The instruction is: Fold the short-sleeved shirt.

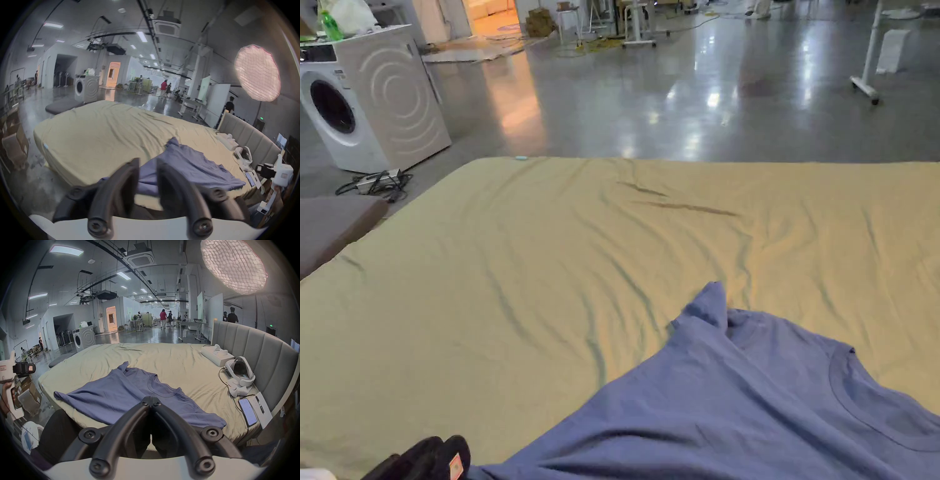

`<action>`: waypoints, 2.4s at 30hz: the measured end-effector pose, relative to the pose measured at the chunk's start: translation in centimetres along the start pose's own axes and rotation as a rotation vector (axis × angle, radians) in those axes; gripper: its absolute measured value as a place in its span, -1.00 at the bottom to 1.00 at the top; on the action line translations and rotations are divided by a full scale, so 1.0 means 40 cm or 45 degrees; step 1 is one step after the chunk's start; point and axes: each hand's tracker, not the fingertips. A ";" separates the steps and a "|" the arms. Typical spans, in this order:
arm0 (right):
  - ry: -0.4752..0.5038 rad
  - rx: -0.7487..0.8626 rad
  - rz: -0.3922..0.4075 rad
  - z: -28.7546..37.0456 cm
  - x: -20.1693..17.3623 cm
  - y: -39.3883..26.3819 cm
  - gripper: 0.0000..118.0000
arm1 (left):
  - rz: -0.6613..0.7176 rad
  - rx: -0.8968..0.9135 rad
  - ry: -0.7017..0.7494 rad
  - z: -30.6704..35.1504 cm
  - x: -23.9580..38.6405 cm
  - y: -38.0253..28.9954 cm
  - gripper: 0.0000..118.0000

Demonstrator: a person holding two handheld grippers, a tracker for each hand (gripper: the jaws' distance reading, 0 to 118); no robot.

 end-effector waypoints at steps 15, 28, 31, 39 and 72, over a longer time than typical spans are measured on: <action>-0.011 -0.105 -0.091 -0.033 0.012 -0.024 -1.00 | 0.354 -0.629 0.221 -0.448 -0.309 -0.139 0.23; -0.022 -0.178 -0.186 -0.043 0.021 -0.045 -1.00 | 0.218 -0.732 0.269 -0.498 -0.247 -0.180 -0.90; -0.014 -0.172 -0.190 -0.047 0.015 -0.042 -1.00 | 0.136 -0.737 0.285 -0.505 -0.229 -0.181 -0.90; 0.038 -0.161 -0.019 -0.134 0.029 0.011 -0.96 | 0.093 -0.871 0.254 -0.558 -0.248 -0.172 -0.90; 0.452 -0.899 0.695 -1.346 -0.167 0.197 -0.40 | -0.148 -0.922 0.269 -0.573 -0.213 -0.176 -0.90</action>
